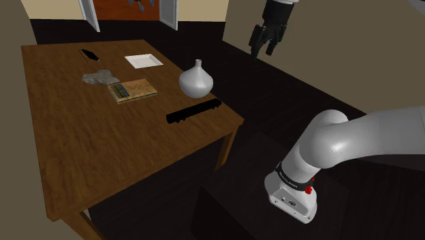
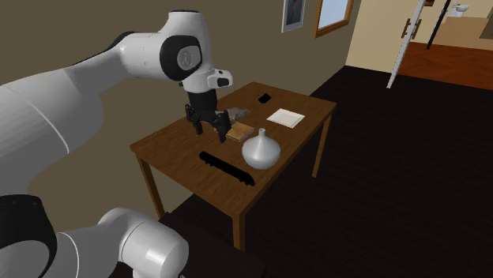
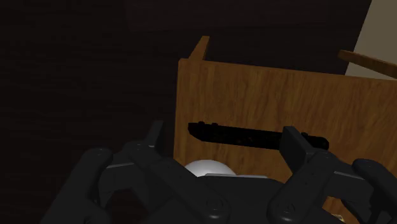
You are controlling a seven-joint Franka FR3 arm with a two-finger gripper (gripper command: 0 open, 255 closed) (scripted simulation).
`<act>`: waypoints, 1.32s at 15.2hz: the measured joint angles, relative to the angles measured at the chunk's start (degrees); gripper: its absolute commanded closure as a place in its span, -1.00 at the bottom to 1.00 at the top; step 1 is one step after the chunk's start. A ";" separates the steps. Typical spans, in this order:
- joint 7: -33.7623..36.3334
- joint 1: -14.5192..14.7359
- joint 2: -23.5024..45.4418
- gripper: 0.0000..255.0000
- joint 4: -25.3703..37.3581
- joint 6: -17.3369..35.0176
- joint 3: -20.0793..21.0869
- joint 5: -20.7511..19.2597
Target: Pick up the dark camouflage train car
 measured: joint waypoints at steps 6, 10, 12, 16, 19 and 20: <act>-11.53 3.66 4.15 -1.00 -3.27 7.24 -4.05 -2.07; -23.15 7.28 9.59 -1.00 -5.42 14.75 -7.73 -3.49; -28.87 9.14 12.58 -1.00 -5.97 18.21 -9.31 -3.85; -40.08 12.88 19.01 -1.00 -6.80 25.19 -11.90 -3.89; -49.15 15.41 24.10 -1.00 -7.05 30.20 -13.89 -3.60; -51.87 16.40 25.85 -1.00 -7.03 31.79 -14.21 -3.27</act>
